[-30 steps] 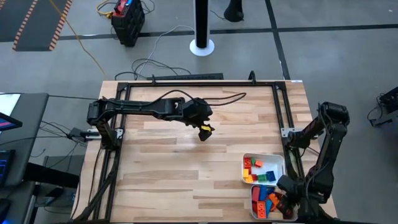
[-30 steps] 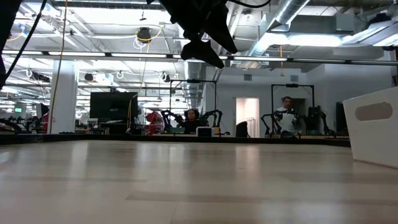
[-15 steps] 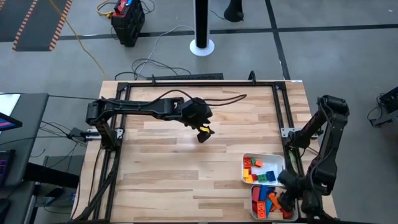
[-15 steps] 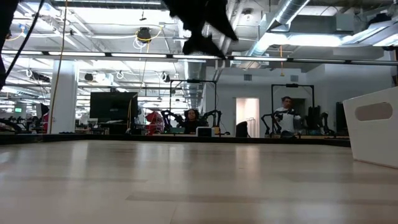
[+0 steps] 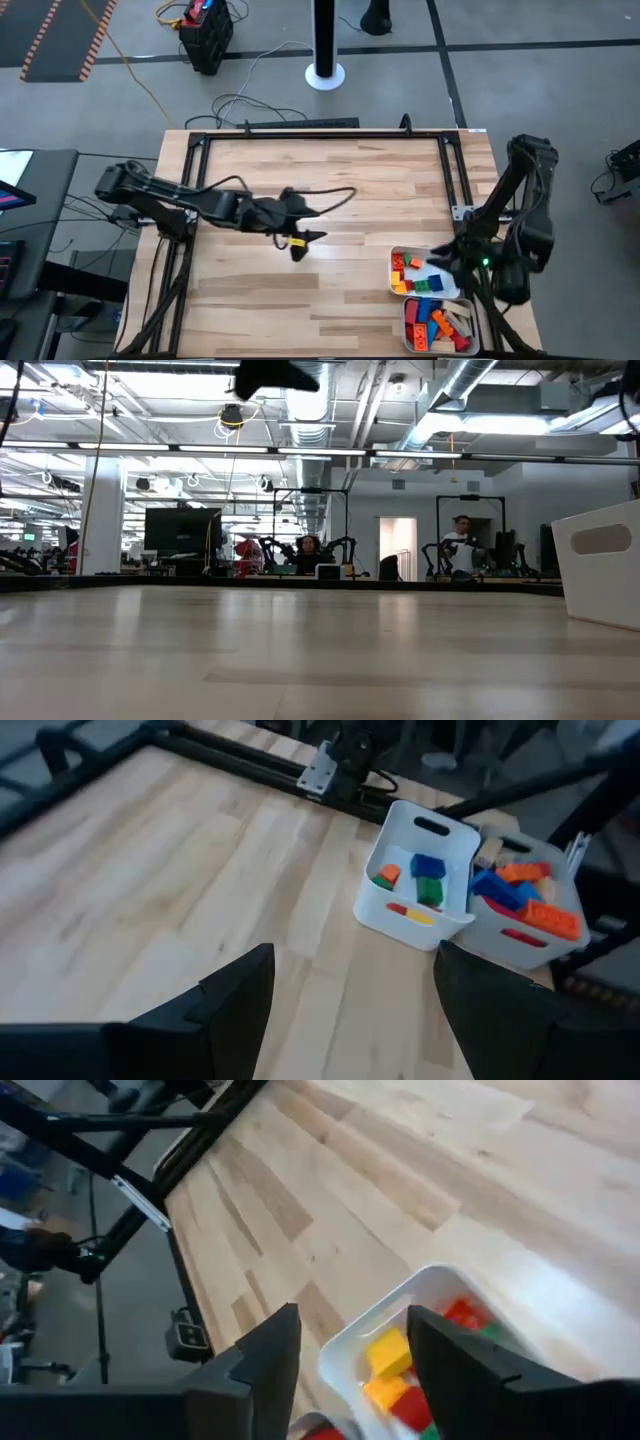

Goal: Sort blocks by size
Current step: Return to Home Position

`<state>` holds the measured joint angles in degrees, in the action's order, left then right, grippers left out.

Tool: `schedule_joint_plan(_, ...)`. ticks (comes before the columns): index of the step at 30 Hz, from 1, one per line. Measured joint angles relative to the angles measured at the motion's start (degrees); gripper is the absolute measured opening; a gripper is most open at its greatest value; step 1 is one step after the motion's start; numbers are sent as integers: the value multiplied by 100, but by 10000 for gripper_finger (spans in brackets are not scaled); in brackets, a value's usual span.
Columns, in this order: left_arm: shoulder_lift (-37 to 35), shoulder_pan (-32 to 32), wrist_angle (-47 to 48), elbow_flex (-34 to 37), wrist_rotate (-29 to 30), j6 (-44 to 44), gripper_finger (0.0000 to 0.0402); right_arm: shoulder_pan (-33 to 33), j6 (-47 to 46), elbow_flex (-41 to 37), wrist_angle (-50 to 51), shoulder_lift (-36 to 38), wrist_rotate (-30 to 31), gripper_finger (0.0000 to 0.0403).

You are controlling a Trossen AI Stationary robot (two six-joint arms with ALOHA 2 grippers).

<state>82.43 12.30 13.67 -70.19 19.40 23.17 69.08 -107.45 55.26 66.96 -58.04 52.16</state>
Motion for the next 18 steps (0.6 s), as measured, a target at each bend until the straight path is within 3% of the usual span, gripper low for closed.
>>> schedule_joint_plan(6, -1122, 344, -70, 960, 665, 713, 263, -24, 445, -691, 18, 1338, 225, 181)
schedule_joint_plan(11, -1999, 616, 708, 1300, 1527, 979, 263, -27, 584, -1355, -122, 2360, 742, 151)
schedule_joint_plan(15, -2677, 640, 1148, 1673, 1732, 1233, 263, -38, 946, -1690, -422, 2917, 1242, 136)
schedule_joint_plan(18, -3189, 638, 889, 2196, 1729, 1228, 263, -190, 988, -1913, -520, 3231, 1481, 129)
